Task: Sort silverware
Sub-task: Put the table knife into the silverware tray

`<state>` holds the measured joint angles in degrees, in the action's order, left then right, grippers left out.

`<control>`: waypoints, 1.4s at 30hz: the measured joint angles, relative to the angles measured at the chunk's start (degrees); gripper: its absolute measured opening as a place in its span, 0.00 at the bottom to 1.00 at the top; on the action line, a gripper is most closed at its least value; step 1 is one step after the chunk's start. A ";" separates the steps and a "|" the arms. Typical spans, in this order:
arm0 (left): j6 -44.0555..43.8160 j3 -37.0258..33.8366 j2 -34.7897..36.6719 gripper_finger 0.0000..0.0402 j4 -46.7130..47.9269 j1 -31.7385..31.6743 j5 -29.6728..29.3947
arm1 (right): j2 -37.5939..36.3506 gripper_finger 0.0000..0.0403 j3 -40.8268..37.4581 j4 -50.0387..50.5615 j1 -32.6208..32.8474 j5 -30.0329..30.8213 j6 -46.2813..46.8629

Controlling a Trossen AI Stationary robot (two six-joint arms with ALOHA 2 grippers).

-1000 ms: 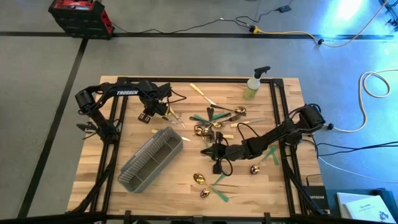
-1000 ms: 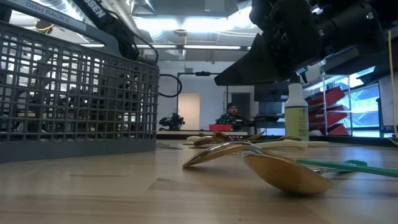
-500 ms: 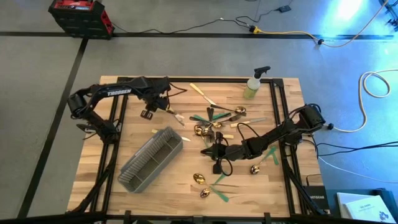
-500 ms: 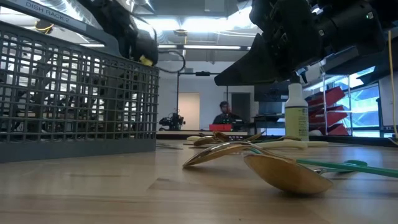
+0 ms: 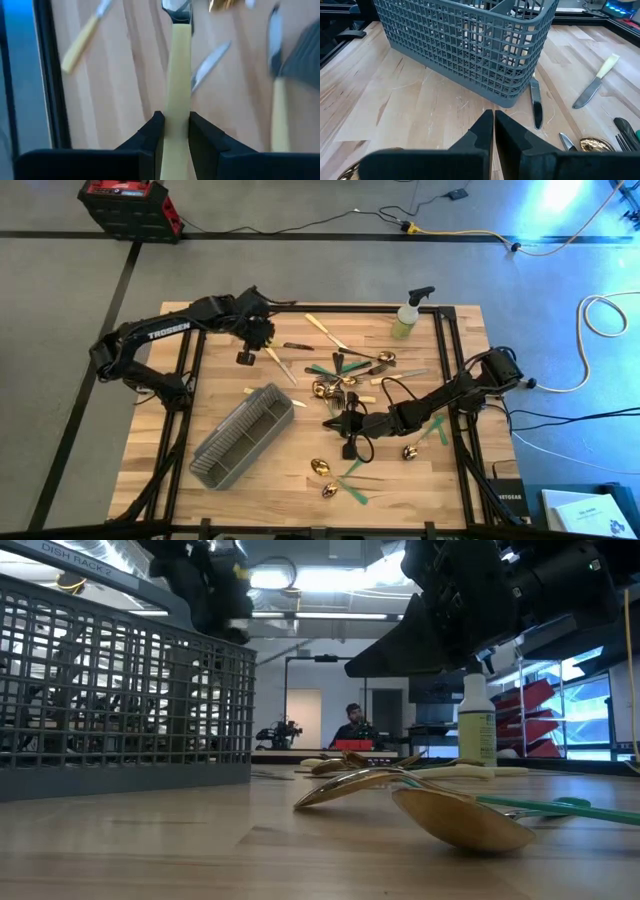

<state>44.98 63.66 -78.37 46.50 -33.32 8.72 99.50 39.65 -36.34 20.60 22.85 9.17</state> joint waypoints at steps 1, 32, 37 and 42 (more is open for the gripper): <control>-1.11 0.00 0.28 0.14 -0.86 0.09 1.11 | 0.00 0.00 -0.01 0.00 0.00 0.02 0.00; -26.90 -6.97 6.67 0.01 -33.89 16.64 14.17 | 0.00 0.00 -0.02 -0.68 0.02 0.52 -0.42; -29.57 -12.11 10.12 0.00 -39.24 18.29 14.09 | 0.00 0.00 -0.01 -1.46 0.01 0.67 -0.42; -31.09 -14.78 11.65 0.00 -42.18 19.52 13.25 | 0.00 0.00 0.00 -2.85 0.00 2.62 -0.97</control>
<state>13.89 48.88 -66.72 4.31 -13.80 21.98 99.50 39.66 -39.19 20.60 25.47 8.20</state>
